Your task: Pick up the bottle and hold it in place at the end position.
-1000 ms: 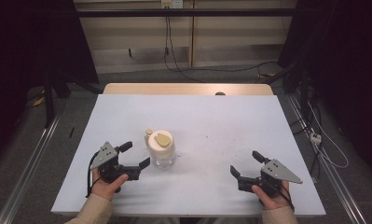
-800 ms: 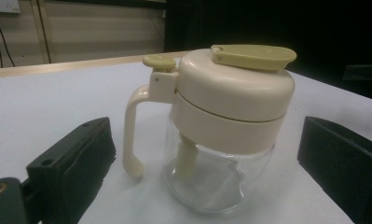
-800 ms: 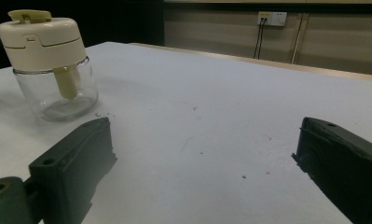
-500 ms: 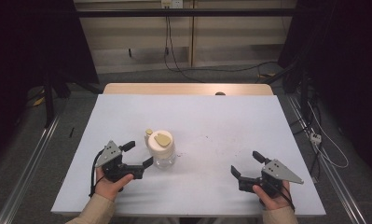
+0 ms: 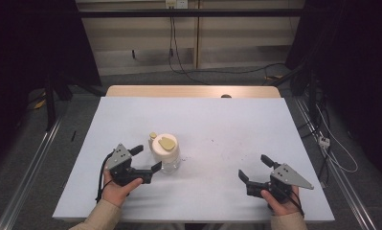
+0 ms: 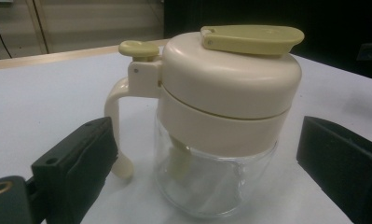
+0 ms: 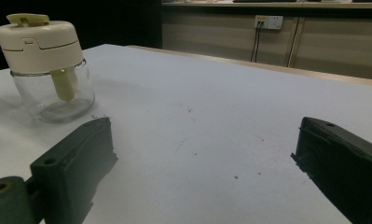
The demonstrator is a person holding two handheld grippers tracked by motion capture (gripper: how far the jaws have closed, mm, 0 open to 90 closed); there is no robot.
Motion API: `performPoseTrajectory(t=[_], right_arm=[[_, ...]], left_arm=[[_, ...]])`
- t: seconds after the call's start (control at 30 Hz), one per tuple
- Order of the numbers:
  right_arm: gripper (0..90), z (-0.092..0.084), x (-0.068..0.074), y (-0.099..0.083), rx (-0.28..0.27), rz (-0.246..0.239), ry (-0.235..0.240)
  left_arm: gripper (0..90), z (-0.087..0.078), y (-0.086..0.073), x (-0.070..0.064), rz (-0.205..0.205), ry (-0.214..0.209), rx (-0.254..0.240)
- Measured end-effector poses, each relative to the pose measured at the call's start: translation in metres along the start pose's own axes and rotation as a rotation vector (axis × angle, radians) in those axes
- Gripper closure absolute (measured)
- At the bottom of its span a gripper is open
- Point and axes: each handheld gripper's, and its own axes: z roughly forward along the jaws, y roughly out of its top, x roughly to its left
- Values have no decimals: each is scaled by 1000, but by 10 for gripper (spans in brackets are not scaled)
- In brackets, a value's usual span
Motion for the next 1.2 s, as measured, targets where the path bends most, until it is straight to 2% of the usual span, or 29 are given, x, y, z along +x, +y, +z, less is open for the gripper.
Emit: performPoseTrajectory(t=[0.23, 0.6, 0.87, 0.93, 1.03, 1.2], right_arm=[[40, 1, 0, 0, 2, 3, 13], [41, 0, -1, 0, 0, -3, 8], [43, -1, -1, 0, -3, -1, 8], [44, -1, -2, 0, -2, -1, 10], [44, -1, -1, 0, -3, 10, 11], [45, -1, -1, 0, -3, 4, 14]], left_arm=[[51, 7, 0, -2, 6, 0, 15], [56, 16, 1, -4, 7, -1, 24], [58, 25, 1, -8, 10, 6, 50], [57, 28, 1, -8, -5, 3, 50], [56, 32, 1, -10, 8, 6, 44], [54, 37, 2, -12, 3, 14, 38]])
